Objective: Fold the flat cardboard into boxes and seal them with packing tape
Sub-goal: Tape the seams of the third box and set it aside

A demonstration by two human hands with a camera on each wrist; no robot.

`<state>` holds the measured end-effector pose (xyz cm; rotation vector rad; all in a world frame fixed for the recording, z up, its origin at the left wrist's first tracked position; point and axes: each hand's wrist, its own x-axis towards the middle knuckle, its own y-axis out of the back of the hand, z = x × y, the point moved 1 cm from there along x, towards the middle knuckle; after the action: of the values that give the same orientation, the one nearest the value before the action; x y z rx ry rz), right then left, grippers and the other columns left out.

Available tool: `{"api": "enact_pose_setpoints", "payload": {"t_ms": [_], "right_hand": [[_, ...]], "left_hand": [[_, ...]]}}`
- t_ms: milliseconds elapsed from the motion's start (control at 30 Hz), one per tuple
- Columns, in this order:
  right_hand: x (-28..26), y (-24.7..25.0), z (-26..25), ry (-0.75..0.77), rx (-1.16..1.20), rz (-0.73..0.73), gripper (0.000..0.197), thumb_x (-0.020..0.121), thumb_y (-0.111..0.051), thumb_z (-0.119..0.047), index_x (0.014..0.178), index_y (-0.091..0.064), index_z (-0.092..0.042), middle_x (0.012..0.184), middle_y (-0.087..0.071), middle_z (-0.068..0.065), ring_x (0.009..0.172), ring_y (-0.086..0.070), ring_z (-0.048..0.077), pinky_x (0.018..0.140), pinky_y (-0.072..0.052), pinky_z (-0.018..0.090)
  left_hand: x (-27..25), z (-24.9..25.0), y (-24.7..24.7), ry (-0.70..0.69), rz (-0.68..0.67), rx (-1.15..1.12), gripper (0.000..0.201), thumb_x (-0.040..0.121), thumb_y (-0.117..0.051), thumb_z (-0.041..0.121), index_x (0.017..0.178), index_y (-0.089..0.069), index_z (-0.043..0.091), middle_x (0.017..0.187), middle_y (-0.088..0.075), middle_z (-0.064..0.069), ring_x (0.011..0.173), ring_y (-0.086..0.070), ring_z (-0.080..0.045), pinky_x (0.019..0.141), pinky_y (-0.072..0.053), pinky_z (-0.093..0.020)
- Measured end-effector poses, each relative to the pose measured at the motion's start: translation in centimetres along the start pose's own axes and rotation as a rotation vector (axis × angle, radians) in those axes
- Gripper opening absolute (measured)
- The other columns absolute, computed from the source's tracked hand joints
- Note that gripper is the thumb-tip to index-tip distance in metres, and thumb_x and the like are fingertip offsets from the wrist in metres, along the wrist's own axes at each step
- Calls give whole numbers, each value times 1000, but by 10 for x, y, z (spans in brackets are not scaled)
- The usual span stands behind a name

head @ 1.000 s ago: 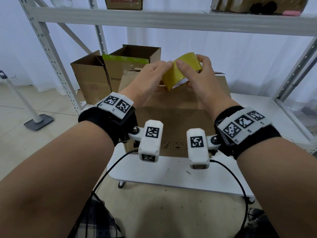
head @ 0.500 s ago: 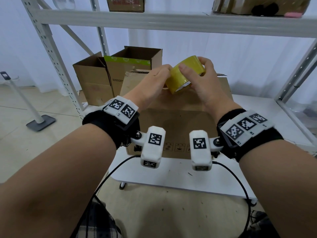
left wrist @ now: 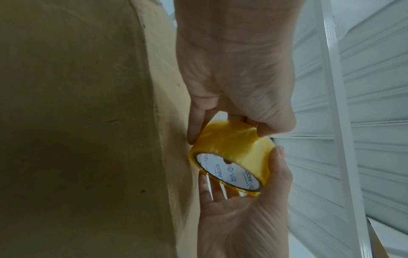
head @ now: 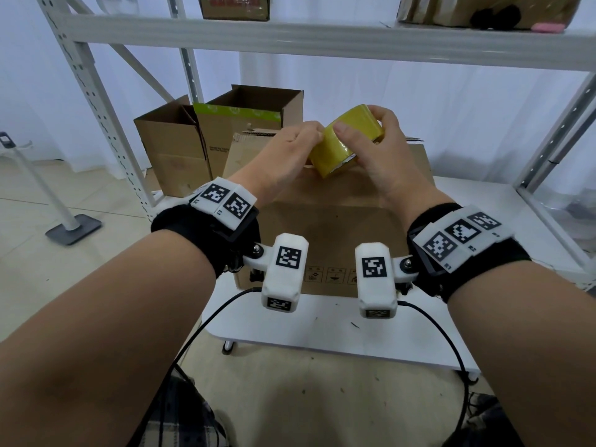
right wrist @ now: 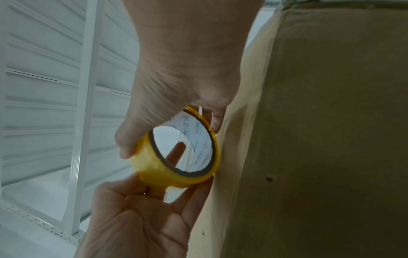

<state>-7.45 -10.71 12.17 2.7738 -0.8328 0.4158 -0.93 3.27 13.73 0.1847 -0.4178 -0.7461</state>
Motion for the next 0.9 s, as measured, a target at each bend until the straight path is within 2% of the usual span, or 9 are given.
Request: {"api": "enact_pose_setpoints", "payload": {"t_ms": [233, 300, 367, 467, 600, 667, 733, 833, 900], "right_hand": [[-1, 0, -2, 9, 12, 10, 61, 78, -74, -47, 127, -43, -27, 125, -53, 1, 113, -56, 16, 99, -50, 38], [0, 0, -4, -5, 28, 14, 59, 79, -74, -47, 125, -43, -28, 126, -52, 0, 114, -56, 15, 100, -49, 38], [2, 0, -6, -51, 66, 40, 58, 76, -72, -54, 121, -46, -29, 124, -54, -1, 114, -57, 16, 100, -49, 40], [3, 4, -9, -117, 79, 75, 42, 88, -61, -54, 119, -51, -29, 115, -58, -3, 110, -60, 17, 98, -50, 43], [3, 5, -17, 148, -191, 35, 30, 100, -51, -31, 128, -59, -24, 128, -59, -5, 118, -54, 8, 101, -42, 19], [3, 2, -19, 256, -254, -32, 32, 101, -50, -23, 132, -58, -20, 131, -59, -5, 121, -51, 5, 97, -39, 8], [2, -1, -19, 343, -291, -36, 32, 100, -52, -20, 131, -60, -15, 128, -61, -2, 120, -54, 9, 99, -42, 13], [0, -6, -16, 453, -357, -12, 30, 95, -54, -17, 122, -65, -9, 117, -63, -2, 112, -58, 15, 98, -48, 35], [-1, -8, -18, 440, -374, -8, 23, 94, -56, -15, 115, -64, -10, 111, -59, -3, 108, -58, 15, 93, -50, 38]], "left_hand": [[-3, 1, 0, 55, 2, -17, 35, 97, -28, 13, 107, -53, -9, 102, -52, -27, 92, -54, -27, 94, -48, -51], [-3, 1, 1, 67, 11, -80, 30, 98, -32, 13, 108, -55, -5, 113, -55, -28, 93, -60, -24, 91, -51, -45], [-3, 2, 2, 50, -26, -108, 21, 102, -40, 18, 109, -59, 10, 109, -63, -9, 91, -65, -12, 89, -54, -33], [0, 1, 8, -107, -70, 215, 25, 94, -58, 30, 107, -63, 9, 96, -66, 0, 84, -62, -1, 81, -52, -21], [3, 2, 6, -206, 63, 362, 33, 96, -56, 31, 92, -60, -2, 83, -63, -13, 74, -57, -19, 70, -47, -33], [2, 8, 4, -218, 128, 295, 23, 100, -49, 23, 88, -57, 5, 79, -64, -10, 69, -64, -9, 63, -51, -26], [1, 13, 4, -203, 165, 253, 23, 102, -44, 22, 84, -53, 12, 74, -61, 0, 61, -61, 4, 56, -46, -14], [1, 14, 4, -173, 209, 219, 32, 104, -39, 22, 74, -48, 16, 67, -53, 4, 52, -55, 8, 53, -39, -10], [1, 11, 4, -154, 216, 215, 35, 104, -37, 22, 70, -46, 20, 65, -47, 8, 49, -51, 9, 52, -37, -9]]}}
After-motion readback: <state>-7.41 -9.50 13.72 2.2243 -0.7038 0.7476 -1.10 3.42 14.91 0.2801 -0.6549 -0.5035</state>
